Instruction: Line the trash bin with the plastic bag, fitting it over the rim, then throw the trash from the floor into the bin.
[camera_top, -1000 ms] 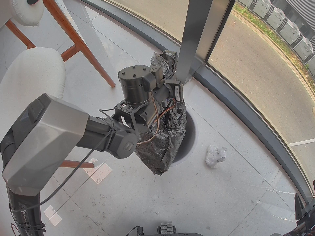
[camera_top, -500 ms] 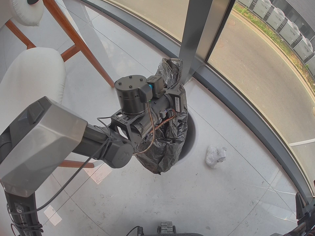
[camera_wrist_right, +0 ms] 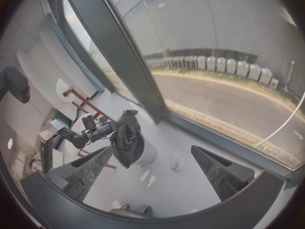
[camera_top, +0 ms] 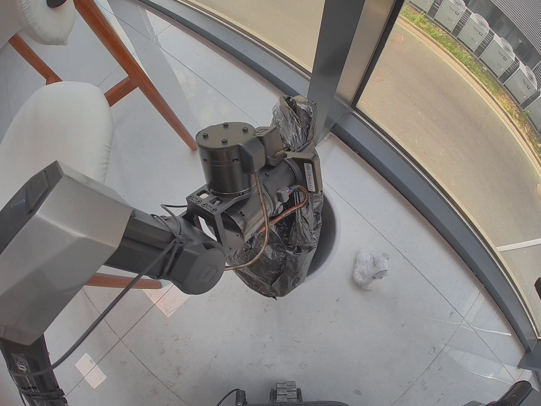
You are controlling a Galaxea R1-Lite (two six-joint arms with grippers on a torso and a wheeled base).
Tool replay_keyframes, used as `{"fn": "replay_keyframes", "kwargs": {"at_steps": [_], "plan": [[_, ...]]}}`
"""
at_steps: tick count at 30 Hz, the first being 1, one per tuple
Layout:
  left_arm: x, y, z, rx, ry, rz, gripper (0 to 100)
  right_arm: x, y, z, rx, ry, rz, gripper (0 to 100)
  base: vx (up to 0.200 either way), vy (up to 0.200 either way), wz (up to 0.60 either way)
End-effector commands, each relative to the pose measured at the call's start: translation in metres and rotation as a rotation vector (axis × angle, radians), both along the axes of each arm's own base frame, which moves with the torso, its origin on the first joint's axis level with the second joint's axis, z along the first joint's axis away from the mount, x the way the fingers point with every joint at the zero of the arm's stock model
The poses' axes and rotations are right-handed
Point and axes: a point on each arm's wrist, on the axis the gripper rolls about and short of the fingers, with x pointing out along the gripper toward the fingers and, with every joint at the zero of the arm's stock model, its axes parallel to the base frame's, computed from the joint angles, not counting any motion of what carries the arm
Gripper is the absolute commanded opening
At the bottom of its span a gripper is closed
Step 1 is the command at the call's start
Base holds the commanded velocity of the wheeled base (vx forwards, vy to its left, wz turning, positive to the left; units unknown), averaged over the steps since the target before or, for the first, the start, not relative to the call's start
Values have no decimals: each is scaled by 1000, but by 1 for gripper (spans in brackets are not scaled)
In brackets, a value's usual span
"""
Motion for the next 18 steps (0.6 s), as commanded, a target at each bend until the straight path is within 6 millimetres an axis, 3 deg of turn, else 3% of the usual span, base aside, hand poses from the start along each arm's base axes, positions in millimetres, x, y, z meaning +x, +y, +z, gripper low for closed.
{"fn": "replay_keyframes", "kwargs": {"at_steps": [1, 6, 7, 13, 14, 18], "plan": [[-34, -16, 30, -48, 151, -17, 0, 91, 53, 10, -36, 398, 399, 100, 0, 0, 0], [-30, -21, 41, -70, 170, -3, 0, 105, 85, -7, -109, 530, 551, 100, 0, 0, 0], [-27, -23, 46, -77, 163, 3, 0, 108, 100, -16, -137, 575, 604, 100, 0, 0, 0], [-26, -29, 37, -120, 214, 21, 0, 124, 136, -50, -186, 643, 680, 100, 0, 0, 0], [-26, -29, 38, -139, 221, 34, 0, 130, 141, -56, -186, 643, 680, 0, 0, 0, 0], [-27, -31, 39, -161, 225, 45, 0, 152, 161, -79, -188, 641, 670, 0, 0, 0, 0]]}}
